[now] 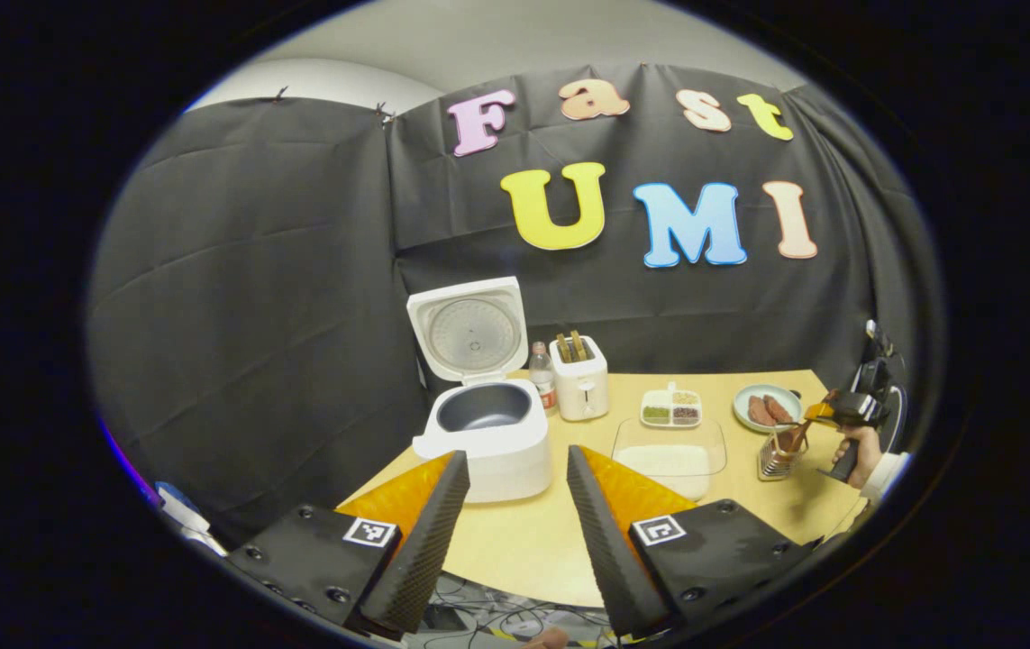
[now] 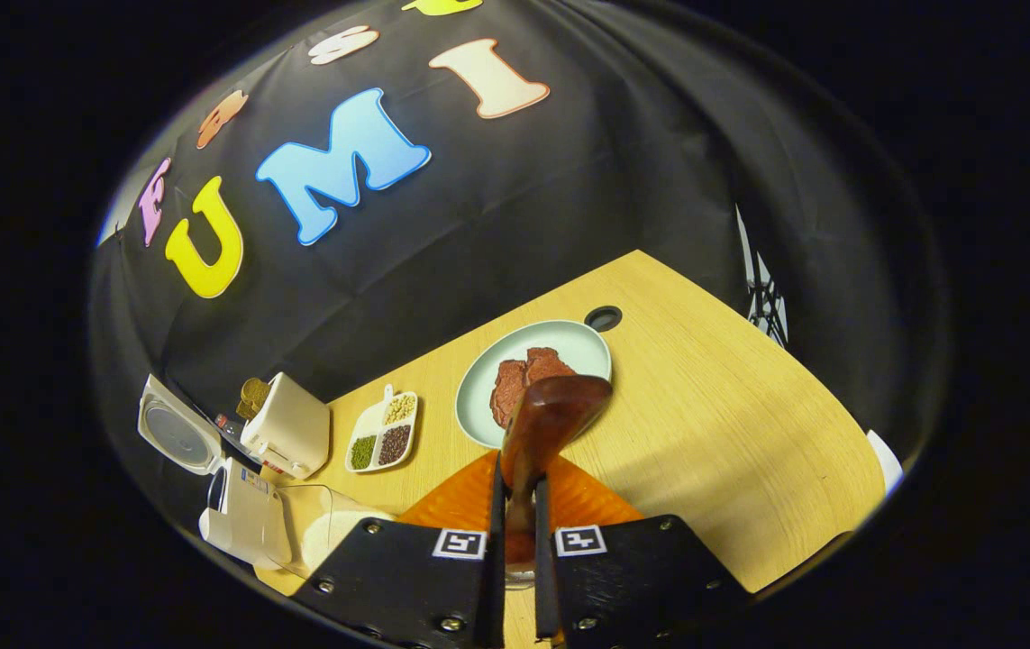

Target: Close the left gripper, press the button to open the rice cooker; take a wooden spoon from the chopstick holder with the right hand, scoop a spoonful of rice and pour it into the rice cooker, then put the wooden spoon back into the chopstick holder.

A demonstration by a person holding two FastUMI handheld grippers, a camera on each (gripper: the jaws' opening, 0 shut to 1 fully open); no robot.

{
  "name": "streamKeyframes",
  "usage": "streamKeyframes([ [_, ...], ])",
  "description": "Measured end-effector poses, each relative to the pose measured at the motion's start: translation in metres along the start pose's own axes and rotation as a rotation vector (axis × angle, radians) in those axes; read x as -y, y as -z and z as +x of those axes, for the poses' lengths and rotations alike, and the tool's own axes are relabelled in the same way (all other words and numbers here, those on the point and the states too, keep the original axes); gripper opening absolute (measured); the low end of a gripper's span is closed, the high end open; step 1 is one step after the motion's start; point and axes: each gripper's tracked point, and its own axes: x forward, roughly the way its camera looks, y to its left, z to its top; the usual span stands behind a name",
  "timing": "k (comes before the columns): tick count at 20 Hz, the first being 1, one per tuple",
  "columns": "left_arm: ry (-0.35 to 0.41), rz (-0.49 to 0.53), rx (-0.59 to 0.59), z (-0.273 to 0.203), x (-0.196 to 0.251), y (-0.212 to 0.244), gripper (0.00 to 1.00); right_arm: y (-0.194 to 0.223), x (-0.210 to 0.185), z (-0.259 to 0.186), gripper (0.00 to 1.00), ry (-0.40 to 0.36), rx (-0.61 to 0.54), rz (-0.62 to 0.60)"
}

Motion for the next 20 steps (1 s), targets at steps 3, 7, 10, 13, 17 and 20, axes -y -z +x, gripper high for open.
streamKeyframes([
  [3,-0.003,-0.002,0.014,0.001,-0.003,-0.003,0.81,-0.004,-0.006,-0.009,0.13,-0.02,0.021,-0.054],
  [7,-0.006,-0.03,0.02,-0.001,-0.004,-0.001,0.81,-0.024,-0.017,-0.026,0.14,-0.037,0.054,-0.076],
  [10,-0.006,-0.05,0.032,-0.002,-0.006,0.001,0.8,-0.045,-0.035,-0.044,0.13,-0.06,0.09,-0.104],
  [13,0.01,-0.089,0.04,-0.002,-0.005,0.002,0.81,-0.06,-0.069,-0.061,0.14,-0.104,0.111,-0.139],
  [17,0.05,-0.139,0.059,-0.001,-0.007,0.003,0.8,-0.058,-0.119,-0.078,0.14,-0.143,0.111,-0.185],
  [20,0.088,-0.179,0.069,0.002,-0.005,0.002,0.8,-0.032,-0.163,-0.086,0.13,-0.161,0.075,-0.238],
])
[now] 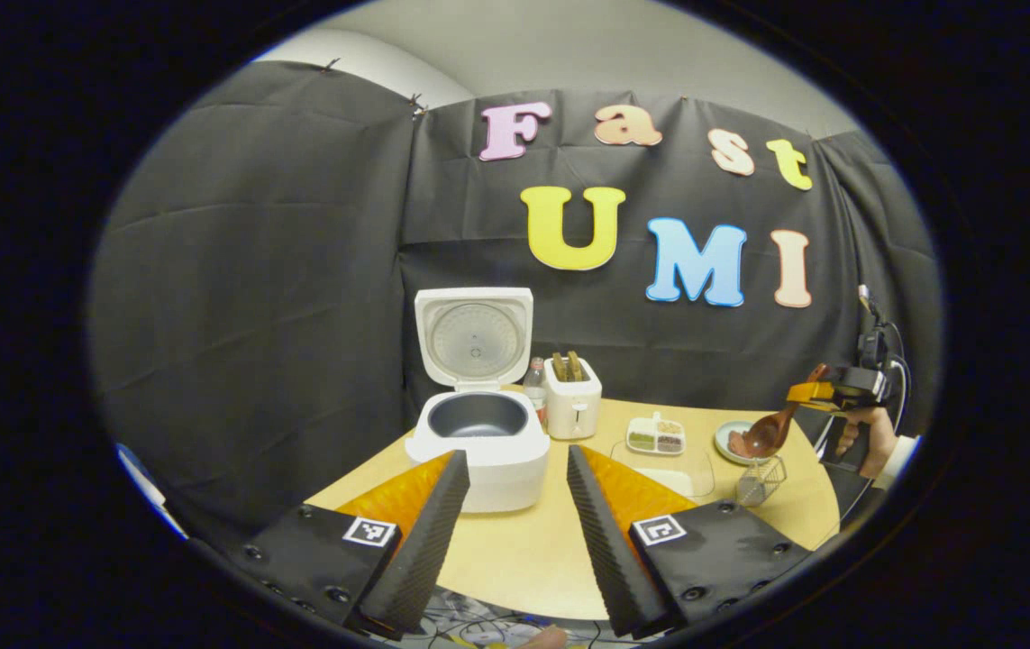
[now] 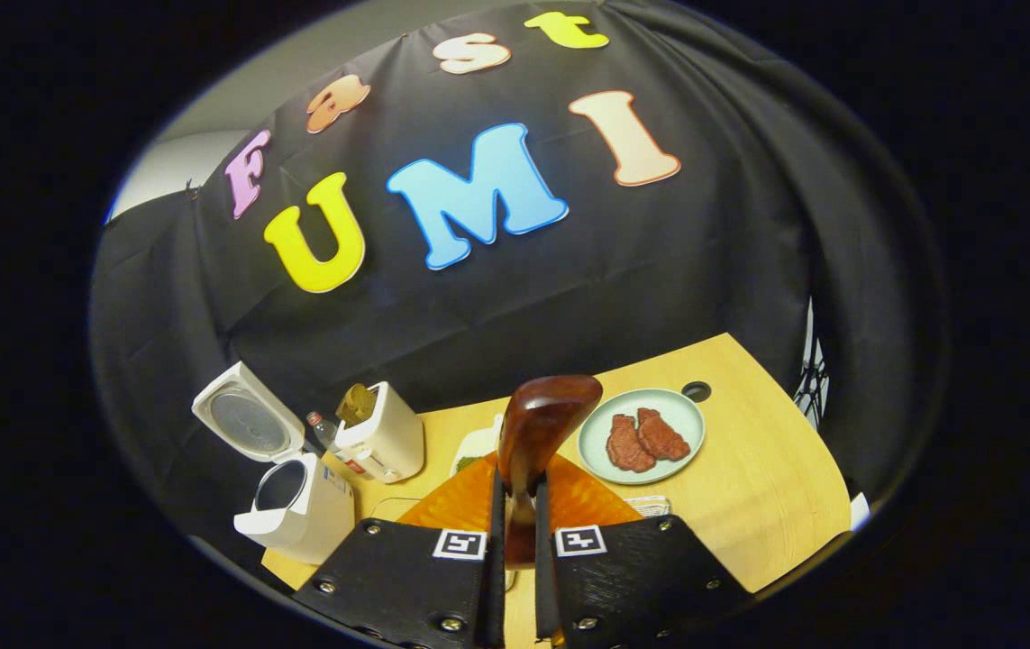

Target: Close the left gripper, press the button to open the rice cooker; take a wooden spoon from the chopstick holder with the right hand, scoop a spoonful of rice and pour it into the rice cooker, then put the wooden spoon back into the chopstick holder.

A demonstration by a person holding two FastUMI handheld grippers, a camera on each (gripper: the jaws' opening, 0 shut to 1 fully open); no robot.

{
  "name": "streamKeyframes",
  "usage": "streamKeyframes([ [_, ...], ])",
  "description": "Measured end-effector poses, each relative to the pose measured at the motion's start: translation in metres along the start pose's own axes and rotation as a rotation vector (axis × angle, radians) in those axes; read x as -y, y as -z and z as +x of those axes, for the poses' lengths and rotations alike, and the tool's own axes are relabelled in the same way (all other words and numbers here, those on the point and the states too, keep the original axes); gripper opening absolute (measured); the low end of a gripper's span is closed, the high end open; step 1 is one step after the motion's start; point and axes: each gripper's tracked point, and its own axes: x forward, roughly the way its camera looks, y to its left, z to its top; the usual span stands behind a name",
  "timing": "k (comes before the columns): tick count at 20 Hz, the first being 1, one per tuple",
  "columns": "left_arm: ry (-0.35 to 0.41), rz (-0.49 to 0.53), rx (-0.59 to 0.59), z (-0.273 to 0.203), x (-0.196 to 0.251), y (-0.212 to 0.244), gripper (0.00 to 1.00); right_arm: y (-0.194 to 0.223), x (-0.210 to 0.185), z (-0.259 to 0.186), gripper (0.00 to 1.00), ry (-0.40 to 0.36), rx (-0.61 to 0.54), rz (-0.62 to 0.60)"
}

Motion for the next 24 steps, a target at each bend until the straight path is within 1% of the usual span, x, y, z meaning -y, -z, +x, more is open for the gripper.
streamKeyframes([
  [3,0.051,-0.052,-0.015,0.008,0.002,0.005,0.81,0.026,-0.039,0.01,0.13,0.0,-0.05,-0.054],
  [5,0.071,-0.056,-0.004,0.012,-0.001,0.004,0.81,0.045,-0.066,0.022,0.13,-0.004,-0.082,-0.063],
  [7,0.091,-0.054,0.002,0.018,-0.005,0.004,0.8,0.068,-0.084,0.036,0.13,0.008,-0.121,-0.095],
  [11,0.125,-0.076,-0.003,0.021,-0.008,0.007,0.8,0.113,-0.092,0.065,0.14,0.071,-0.208,-0.173],
  [13,0.126,-0.074,-0.008,0.022,-0.011,0.01,0.8,0.129,-0.091,0.073,0.13,0.099,-0.237,-0.206],
  [14,0.128,-0.076,-0.011,0.024,-0.012,0.013,0.85,0.136,-0.09,0.078,0.13,0.119,-0.247,-0.233],
  [15,0.131,-0.081,-0.021,0.023,-0.013,0.016,0.86,0.141,-0.089,0.082,0.13,0.131,-0.26,-0.256],
  [16,0.133,-0.088,-0.031,0.022,-0.014,0.019,0.86,0.148,-0.093,0.084,0.13,0.13,-0.273,-0.271],
  [17,0.132,-0.096,-0.036,0.021,-0.015,0.02,0.88,0.153,-0.095,0.087,0.14,0.129,-0.281,-0.282],
  [18,0.132,-0.104,-0.04,0.021,-0.015,0.022,0.85,0.158,-0.095,0.09,0.14,0.136,-0.289,-0.291],
  [19,0.133,-0.109,-0.047,0.02,-0.015,0.024,0.85,0.16,-0.095,0.093,0.14,0.146,-0.288,-0.292],
  [24,0.131,-0.116,-0.045,0.023,-0.02,0.023,0.85,0.176,-0.124,0.099,0.14,0.121,-0.31,-0.229],
])
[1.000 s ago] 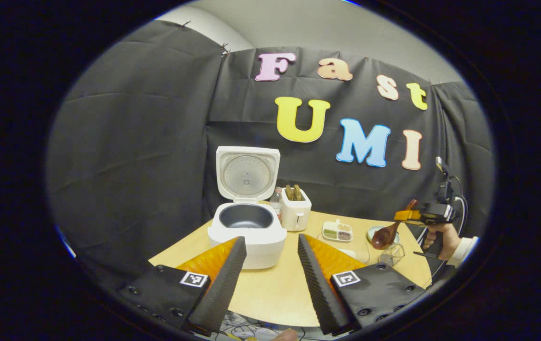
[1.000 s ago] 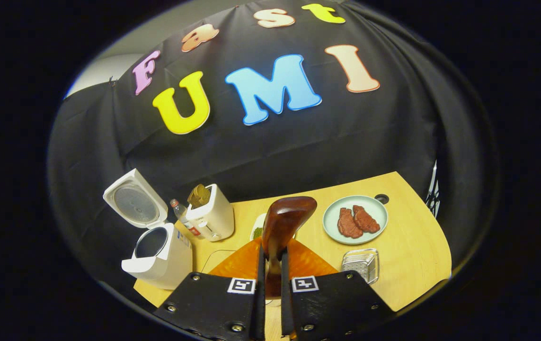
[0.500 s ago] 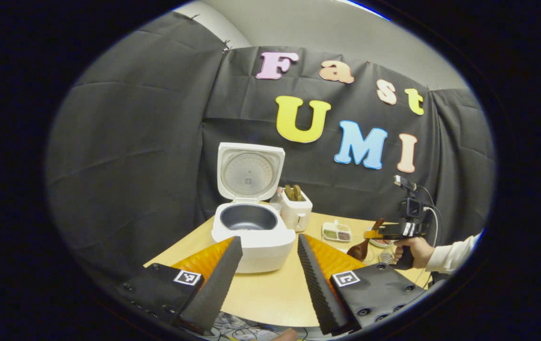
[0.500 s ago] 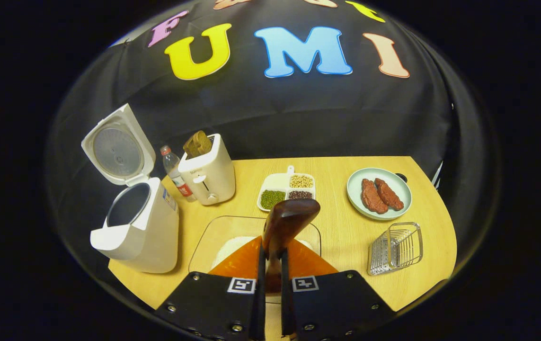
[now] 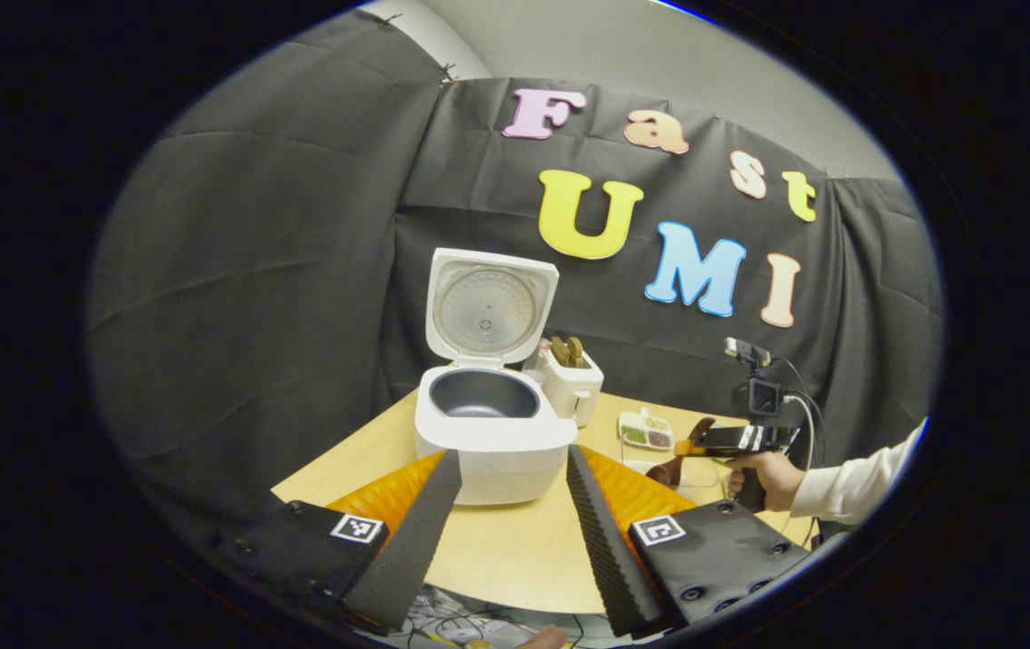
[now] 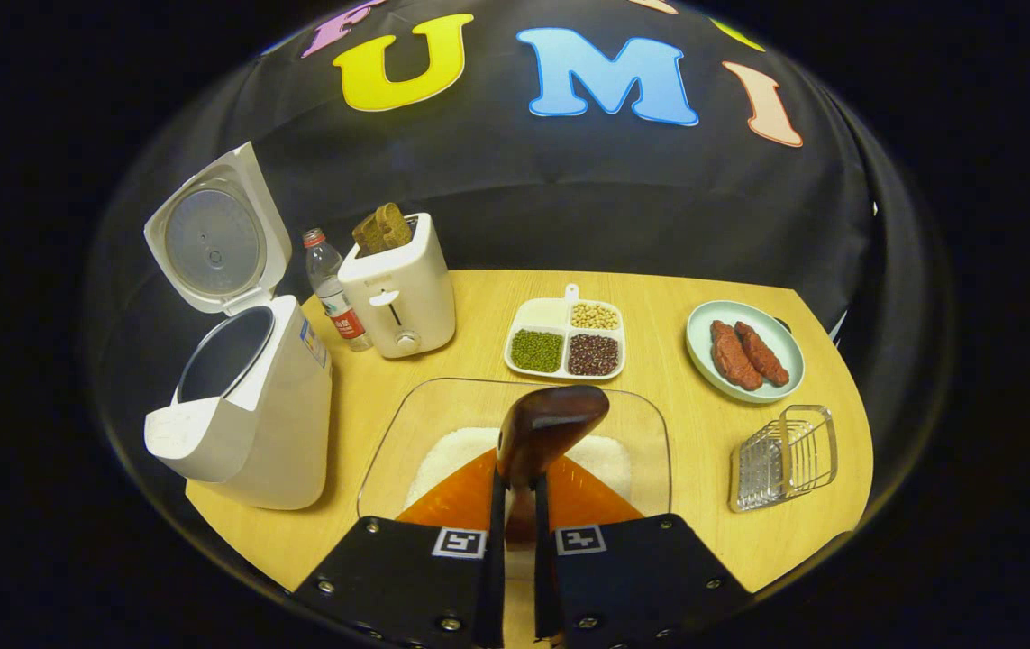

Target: Close the left gripper, press the button to open the rice cooker; take a wooden spoon from the chopstick holder with the right hand, scoop a spoonful of rice and pour it into the rice cooker, then put the wooden spoon back into the chopstick holder.

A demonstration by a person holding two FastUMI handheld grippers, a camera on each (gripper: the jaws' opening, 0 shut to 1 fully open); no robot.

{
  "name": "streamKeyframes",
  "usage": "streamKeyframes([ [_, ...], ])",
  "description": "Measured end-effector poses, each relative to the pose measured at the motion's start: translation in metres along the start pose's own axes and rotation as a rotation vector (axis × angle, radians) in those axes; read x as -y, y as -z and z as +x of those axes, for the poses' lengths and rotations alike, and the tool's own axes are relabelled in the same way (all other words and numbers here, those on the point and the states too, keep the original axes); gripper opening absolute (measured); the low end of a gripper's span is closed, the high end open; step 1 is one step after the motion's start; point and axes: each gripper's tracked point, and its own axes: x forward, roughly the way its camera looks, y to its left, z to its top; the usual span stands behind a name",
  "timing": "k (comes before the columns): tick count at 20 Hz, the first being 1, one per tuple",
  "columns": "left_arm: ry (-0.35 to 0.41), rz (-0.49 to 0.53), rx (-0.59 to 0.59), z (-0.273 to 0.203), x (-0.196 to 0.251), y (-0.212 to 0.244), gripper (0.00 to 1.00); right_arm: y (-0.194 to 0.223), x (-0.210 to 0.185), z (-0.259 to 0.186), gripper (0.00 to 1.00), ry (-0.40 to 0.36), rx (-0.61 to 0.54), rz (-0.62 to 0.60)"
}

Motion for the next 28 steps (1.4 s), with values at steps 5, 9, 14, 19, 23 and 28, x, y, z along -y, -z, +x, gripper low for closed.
streamKeyframes([
  [5,0.002,0.005,0.017,0.004,-0.004,-0.006,0.85,-0.001,-0.017,0.001,0.14,-0.044,-0.021,0.122],
  [9,0.001,0.0,0.016,0.007,-0.007,-0.008,0.85,-0.009,-0.013,-0.003,0.14,-0.081,-0.012,0.283],
  [14,0.015,0.013,0.028,0.008,-0.007,-0.012,0.85,-0.025,0.005,-0.021,0.14,-0.107,0.035,0.445],
  [19,0.04,0.021,0.036,0.009,-0.004,-0.015,0.85,-0.05,0.006,-0.044,0.13,-0.19,0.093,0.572],
  [23,0.05,0.027,0.047,0.01,-0.005,-0.018,0.8,-0.072,-0.008,-0.07,0.13,-0.279,0.125,0.643],
  [28,0.047,0.017,0.062,0.008,-0.01,-0.021,0.86,-0.102,-0.043,-0.097,0.14,-0.387,0.169,0.697],
])
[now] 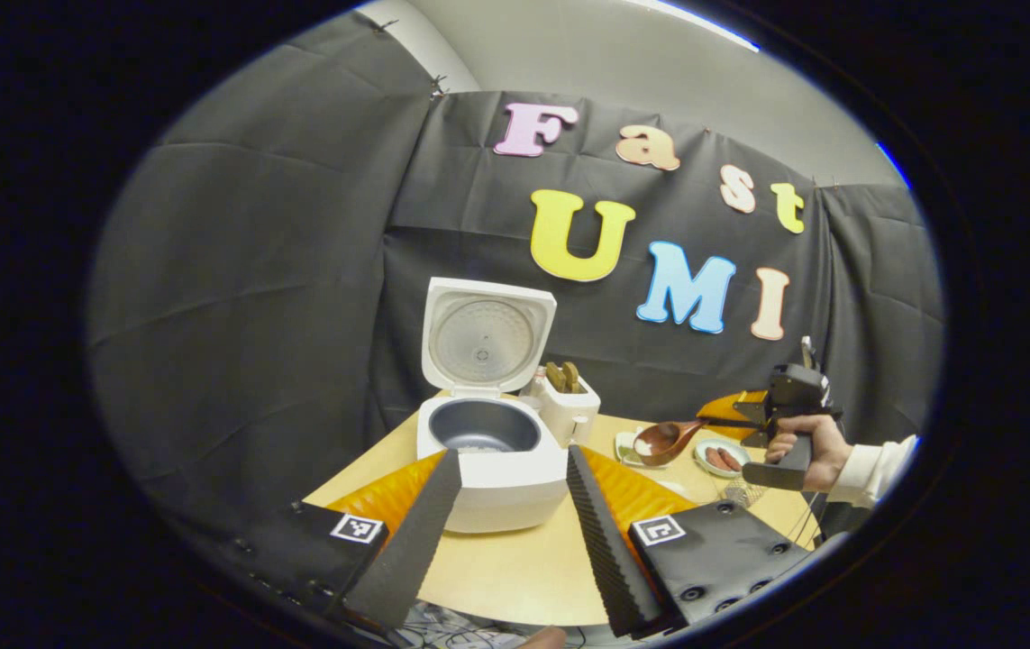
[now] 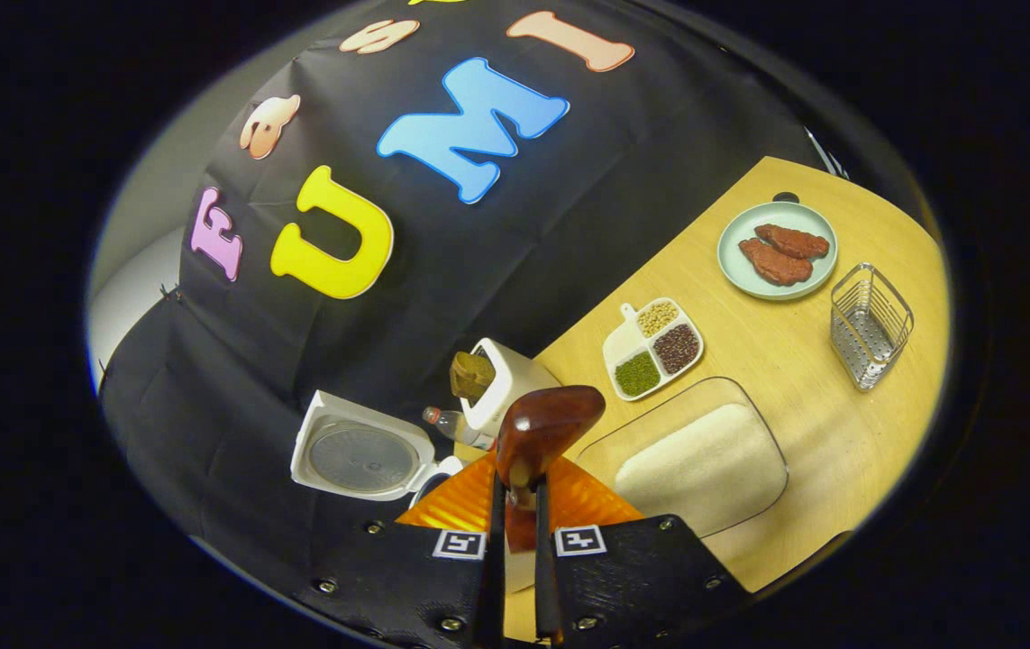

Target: Close the left gripper, press the button to open the rice cooker; take a wooden spoon from the chopstick holder with the right hand, scoop a spoonful of rice and pour it into the rice cooker, then put the wooden spoon back into the chopstick holder.

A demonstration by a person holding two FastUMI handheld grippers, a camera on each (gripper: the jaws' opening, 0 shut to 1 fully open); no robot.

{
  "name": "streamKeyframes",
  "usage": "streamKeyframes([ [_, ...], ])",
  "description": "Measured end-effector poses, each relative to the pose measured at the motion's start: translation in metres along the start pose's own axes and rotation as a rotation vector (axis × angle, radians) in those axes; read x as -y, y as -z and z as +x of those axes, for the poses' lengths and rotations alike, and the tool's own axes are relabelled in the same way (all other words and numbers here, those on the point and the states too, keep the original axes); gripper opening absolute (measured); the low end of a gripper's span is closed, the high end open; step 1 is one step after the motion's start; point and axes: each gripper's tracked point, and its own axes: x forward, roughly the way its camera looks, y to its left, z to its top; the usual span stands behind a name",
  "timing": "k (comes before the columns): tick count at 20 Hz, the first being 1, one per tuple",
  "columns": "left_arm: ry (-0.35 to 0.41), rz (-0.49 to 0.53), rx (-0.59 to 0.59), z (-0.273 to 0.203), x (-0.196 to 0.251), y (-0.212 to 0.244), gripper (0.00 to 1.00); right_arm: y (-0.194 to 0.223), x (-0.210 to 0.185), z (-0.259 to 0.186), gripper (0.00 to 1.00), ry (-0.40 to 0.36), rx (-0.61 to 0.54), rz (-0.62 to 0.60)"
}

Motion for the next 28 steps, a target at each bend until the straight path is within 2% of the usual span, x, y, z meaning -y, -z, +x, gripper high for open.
streamKeyframes([
  [2,-0.008,-0.009,0.003,0.001,-0.003,0.0,0.86,0.007,-0.031,0.0,0.13,-0.053,-0.012,0.012],
  [3,-0.014,-0.014,0.005,0.0,-0.005,-0.001,0.8,0.012,-0.048,0.003,0.14,-0.08,-0.024,0.017],
  [4,-0.019,-0.019,0.005,0.0,-0.006,-0.001,0.91,0.019,-0.064,0.005,0.14,-0.106,-0.034,0.021],
  [7,-0.033,-0.036,0.011,-0.001,-0.01,-0.002,0.85,0.035,-0.108,0.023,0.14,-0.162,-0.055,0.014],
  [8,-0.037,-0.038,0.012,-0.002,-0.012,-0.002,0.8,0.043,-0.121,0.032,0.13,-0.173,-0.062,0.008],
  [10,-0.045,-0.041,0.018,-0.003,-0.014,-0.003,0.91,0.062,-0.142,0.052,0.13,-0.187,-0.079,0.004],
  [12,-0.048,-0.048,0.02,-0.004,-0.015,-0.003,0.8,0.082,-0.154,0.076,0.13,-0.163,-0.09,-0.043],
  [16,-0.064,-0.041,0.02,-0.005,-0.019,-0.001,0.8,0.131,-0.159,0.12,0.13,-0.057,-0.099,-0.284],
  [18,-0.076,-0.045,0.016,-0.007,-0.021,0.0,0.91,0.152,-0.159,0.14,0.14,-0.022,-0.092,-0.402],
  [19,-0.082,-0.047,0.014,-0.009,-0.024,0.0,0.91,0.16,-0.157,0.148,0.13,0.001,-0.092,-0.458],
  [24,-0.111,-0.046,0.009,-0.011,-0.037,0.005,0.83,0.179,-0.15,0.163,0.13,0.088,-0.043,-0.734],
  [28,-0.123,-0.063,-0.006,-0.011,-0.039,0.009,0.8,0.195,-0.157,0.166,0.14,0.067,-0.016,-1.028],
])
